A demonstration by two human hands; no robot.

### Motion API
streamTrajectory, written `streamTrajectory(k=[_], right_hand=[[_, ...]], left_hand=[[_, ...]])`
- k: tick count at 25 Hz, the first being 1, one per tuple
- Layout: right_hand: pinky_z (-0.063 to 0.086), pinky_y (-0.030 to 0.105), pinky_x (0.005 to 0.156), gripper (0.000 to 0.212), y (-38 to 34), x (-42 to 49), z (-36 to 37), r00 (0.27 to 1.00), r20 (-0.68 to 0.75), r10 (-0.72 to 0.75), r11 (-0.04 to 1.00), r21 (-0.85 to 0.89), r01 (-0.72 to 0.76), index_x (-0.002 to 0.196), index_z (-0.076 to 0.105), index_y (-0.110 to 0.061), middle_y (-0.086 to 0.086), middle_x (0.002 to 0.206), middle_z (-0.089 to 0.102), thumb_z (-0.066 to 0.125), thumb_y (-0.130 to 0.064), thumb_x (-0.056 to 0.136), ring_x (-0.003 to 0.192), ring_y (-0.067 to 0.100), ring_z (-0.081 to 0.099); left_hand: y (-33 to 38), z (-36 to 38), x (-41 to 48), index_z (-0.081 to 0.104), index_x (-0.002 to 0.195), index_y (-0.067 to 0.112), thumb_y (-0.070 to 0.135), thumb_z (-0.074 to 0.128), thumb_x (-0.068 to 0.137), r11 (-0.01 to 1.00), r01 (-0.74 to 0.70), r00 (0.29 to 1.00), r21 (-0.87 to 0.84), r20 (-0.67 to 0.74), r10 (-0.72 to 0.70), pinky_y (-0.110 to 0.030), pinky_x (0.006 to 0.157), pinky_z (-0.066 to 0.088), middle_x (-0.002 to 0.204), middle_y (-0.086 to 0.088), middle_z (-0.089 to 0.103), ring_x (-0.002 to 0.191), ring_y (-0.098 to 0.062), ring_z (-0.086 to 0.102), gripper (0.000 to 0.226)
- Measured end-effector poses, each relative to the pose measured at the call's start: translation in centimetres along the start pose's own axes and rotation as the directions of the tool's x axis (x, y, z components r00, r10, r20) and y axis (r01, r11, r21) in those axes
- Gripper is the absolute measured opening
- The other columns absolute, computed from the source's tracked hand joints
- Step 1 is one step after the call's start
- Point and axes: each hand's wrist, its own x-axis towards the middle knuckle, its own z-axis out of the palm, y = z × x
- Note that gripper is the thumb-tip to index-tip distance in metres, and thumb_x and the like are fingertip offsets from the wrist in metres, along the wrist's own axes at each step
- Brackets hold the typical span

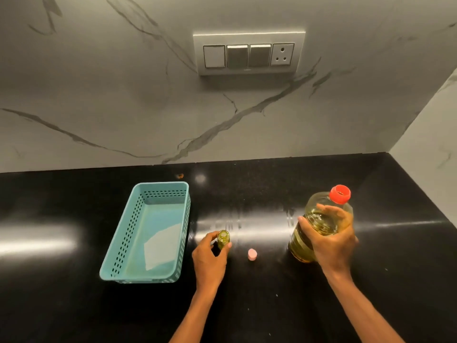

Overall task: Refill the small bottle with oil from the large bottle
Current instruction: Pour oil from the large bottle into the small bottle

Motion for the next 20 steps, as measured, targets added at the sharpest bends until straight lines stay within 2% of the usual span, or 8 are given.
streamTrajectory(k=[2,4,7,10,13,16,20], right_hand=[[0.058,0.04,0.083,0.065,-0.4,0.5,0.8,0.998,-0.022,-0.055,0.997,-0.063,0.054,0.108,0.055,-0.023,-0.001,0.105,0.065,0.077,-0.057,0.057,0.092,0.017,0.065],[0.059,0.039,0.077,0.064,-1.5,1.3,1.4,0.988,0.02,-0.152,0.975,-0.161,0.154,0.105,0.057,-0.017,-0.002,0.1,0.065,0.079,-0.054,0.057,0.086,0.017,0.065],[0.058,0.031,0.067,0.062,-4.0,2.9,1.1,0.931,0.231,-0.281,0.869,-0.349,0.349,0.103,0.056,-0.015,-0.003,0.093,0.063,0.09,-0.034,0.055,0.076,0.017,0.063],[0.058,0.03,0.064,0.07,-5.8,4.3,0.5,0.848,0.417,-0.327,0.708,-0.486,0.512,0.112,0.055,-0.015,0.002,0.09,0.064,0.09,-0.036,0.055,0.074,0.016,0.062],[0.058,0.029,0.062,0.074,-6.6,5.1,-0.1,0.784,0.511,-0.352,0.581,-0.538,0.611,0.113,0.056,-0.012,0.005,0.089,0.066,0.09,-0.041,0.054,0.071,0.015,0.061],[0.059,0.033,0.061,0.073,-6.8,5.4,-0.7,0.748,0.555,-0.364,0.515,-0.549,0.658,0.112,0.057,-0.009,0.007,0.088,0.067,0.089,-0.044,0.056,0.071,0.018,0.062],[0.058,0.032,0.061,0.074,-7.2,5.6,-1.4,0.715,0.6,-0.359,0.468,-0.546,0.694,0.112,0.058,-0.006,0.009,0.087,0.067,0.09,-0.041,0.055,0.07,0.019,0.061]], left_hand=[[1.6,0.0,1.8,0.069,0.104,0.025,0.022,0.081,0.082,0.997,-0.014,1.0,-0.076,-0.005,0.014,0.0,0.07,0.043,0.087,0.021,0.066,0.09,-0.007,0.068,0.025],[3.9,-0.1,3.9,0.067,0.105,0.023,0.025,0.08,0.083,0.984,-0.099,0.995,-0.149,0.011,0.102,0.0,0.071,0.043,0.09,0.015,0.068,0.089,-0.002,0.066,0.026],[7.5,-0.1,5.4,0.067,0.109,0.022,0.025,0.079,0.084,0.937,-0.264,0.951,-0.229,0.104,0.293,-0.006,0.076,0.05,0.095,0.01,0.072,0.088,0.0,0.068,0.029],[9.3,0.4,5.4,0.068,0.113,0.021,0.025,0.08,0.083,0.882,-0.395,0.888,-0.256,0.141,0.439,-0.01,0.081,0.054,0.101,0.009,0.073,0.091,-0.001,0.07,0.033],[9.9,0.8,4.9,0.067,0.119,0.02,0.027,0.08,0.084,0.862,-0.448,0.864,-0.238,0.134,0.486,-0.009,0.083,0.052,0.106,0.008,0.072,0.095,-0.001,0.068,0.038],[10.3,0.9,4.2,0.067,0.12,0.02,0.028,0.079,0.084,0.847,-0.481,0.851,-0.228,0.111,0.513,-0.008,0.082,0.051,0.106,0.014,0.069,0.095,-0.001,0.066,0.039],[10.7,0.7,3.2,0.067,0.121,0.02,0.026,0.08,0.083,0.841,-0.495,0.848,-0.218,0.088,0.522,-0.011,0.084,0.053,0.104,0.018,0.065,0.095,-0.002,0.066,0.04]])
